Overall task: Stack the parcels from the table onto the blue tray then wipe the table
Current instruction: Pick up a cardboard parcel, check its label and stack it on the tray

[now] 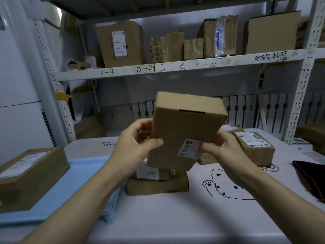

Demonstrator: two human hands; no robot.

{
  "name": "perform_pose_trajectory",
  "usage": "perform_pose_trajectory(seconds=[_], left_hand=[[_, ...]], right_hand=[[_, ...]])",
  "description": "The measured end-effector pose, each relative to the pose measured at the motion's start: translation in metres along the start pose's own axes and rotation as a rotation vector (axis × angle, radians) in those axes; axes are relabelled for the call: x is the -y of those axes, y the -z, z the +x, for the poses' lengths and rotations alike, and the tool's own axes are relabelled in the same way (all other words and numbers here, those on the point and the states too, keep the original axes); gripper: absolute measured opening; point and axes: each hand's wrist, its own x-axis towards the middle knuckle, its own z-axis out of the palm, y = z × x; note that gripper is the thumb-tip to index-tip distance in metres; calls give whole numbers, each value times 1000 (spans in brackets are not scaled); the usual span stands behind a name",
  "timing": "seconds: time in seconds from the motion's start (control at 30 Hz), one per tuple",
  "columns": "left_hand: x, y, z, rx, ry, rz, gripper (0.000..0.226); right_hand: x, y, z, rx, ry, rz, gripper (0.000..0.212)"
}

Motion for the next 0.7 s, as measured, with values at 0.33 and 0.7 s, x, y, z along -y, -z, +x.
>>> perform_pose_trajectory(seconds=[0.33,0.7], left_hand=[[17,-11,-1,1,22,12,34],[18,-14,-3,4,29,27,34]], right_hand=[[0,2,-6,-101,45,-129,46],[-4,6,-2,-116,96,-160,35]])
